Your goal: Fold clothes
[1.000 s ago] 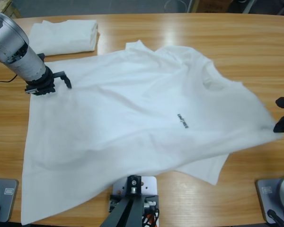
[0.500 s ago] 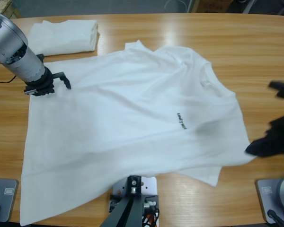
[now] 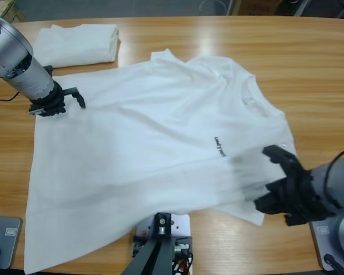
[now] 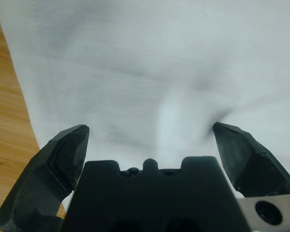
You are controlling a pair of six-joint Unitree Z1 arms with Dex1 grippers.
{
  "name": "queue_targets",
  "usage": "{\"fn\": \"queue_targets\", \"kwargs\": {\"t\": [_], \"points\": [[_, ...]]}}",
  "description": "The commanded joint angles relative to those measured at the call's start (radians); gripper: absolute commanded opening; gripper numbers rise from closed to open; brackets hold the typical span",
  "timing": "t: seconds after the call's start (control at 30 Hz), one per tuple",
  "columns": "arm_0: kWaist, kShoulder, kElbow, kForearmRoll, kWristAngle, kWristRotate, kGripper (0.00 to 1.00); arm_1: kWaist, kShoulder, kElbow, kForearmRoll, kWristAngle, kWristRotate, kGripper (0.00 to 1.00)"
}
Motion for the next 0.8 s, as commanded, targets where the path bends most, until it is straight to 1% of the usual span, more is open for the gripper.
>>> {"fn": "queue_targets", "kwargs": {"t": [0.03,0.2,0.3,0.4,0.47,0.57,0.67,0.8], "points": [[0.006,0.070,0.064,-0.008,-0.011,-0.008,0.996,0.062,0.110,0.044,-0.052,-0.022,0.068,0.000],[0.006,0.072,0.063,-0.011,-0.011,-0.008,0.996,0.072,0.148,0.048,-0.055,-0.092,0.127,0.000],[0.006,0.073,0.064,-0.011,-0.011,-0.008,0.996,0.071,0.201,0.055,-0.084,-0.135,0.172,0.000],[0.006,0.072,0.067,-0.011,-0.011,-0.008,0.996,0.072,0.230,0.073,-0.120,-0.154,0.187,0.000],[0.006,0.072,0.069,-0.011,-0.011,-0.008,0.996,0.072,0.255,0.075,-0.117,-0.116,0.192,0.000],[0.007,0.072,0.069,-0.011,-0.011,-0.008,0.996,0.095,0.288,0.088,-0.094,-0.055,0.244,0.000],[0.007,0.072,0.070,-0.011,-0.011,-0.008,0.996,0.106,0.238,0.084,-0.001,-0.033,0.259,0.000],[0.007,0.072,0.070,-0.013,-0.011,-0.008,0.996,0.132,0.233,0.068,0.107,0.021,0.251,0.000]]}}
